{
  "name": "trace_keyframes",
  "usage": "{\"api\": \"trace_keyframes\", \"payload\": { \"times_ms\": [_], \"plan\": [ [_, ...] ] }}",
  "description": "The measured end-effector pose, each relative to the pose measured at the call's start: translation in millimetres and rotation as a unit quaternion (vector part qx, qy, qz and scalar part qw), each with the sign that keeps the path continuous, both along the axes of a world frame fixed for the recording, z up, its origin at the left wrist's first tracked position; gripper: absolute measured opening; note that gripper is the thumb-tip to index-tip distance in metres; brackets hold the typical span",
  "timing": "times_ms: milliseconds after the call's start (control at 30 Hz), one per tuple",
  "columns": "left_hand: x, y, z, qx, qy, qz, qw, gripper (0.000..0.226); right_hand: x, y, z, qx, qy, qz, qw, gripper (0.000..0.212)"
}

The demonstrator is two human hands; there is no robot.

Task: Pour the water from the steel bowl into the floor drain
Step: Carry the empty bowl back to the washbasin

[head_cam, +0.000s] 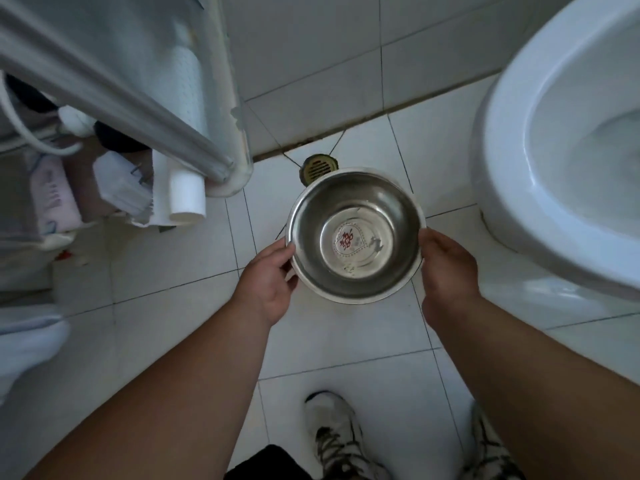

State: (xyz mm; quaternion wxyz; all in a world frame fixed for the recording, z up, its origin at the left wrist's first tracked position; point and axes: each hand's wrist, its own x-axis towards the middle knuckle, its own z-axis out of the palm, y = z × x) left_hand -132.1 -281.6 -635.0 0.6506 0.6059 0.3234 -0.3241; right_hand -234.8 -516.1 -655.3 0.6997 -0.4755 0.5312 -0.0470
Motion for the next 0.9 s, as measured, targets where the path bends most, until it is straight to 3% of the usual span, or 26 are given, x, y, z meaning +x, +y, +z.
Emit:
{"api": "trace_keyframes", "payload": {
  "times_ms": [167,300,667,900],
  "plan": [
    [-46.5,0.8,73.1,0.001,0.035,0.028,0.999,0.033,-41.6,-2.3,87.8,0.056,0.030,-0.035,0.997,0.013],
    [-75.6,-2.7,141.7,0.005,0.046,0.039,0.998,0.045,-68.1,-11.2,160.2,0.057,0.035,-0.029,0.997,0.006],
    [-130.4,-46.4,363.2,-0.015,0.009,0.037,0.999,0.034,-99.3,-75.6,404.7,0.022,0.031,0.027,0.999,0.012],
    [-131.3,-81.7,493.3,-0.019,-0.050,0.033,0.998,0.033,-99.8,-111.5,536.5,-0.007,0.013,0.045,0.999,0.033]
  ]
}}
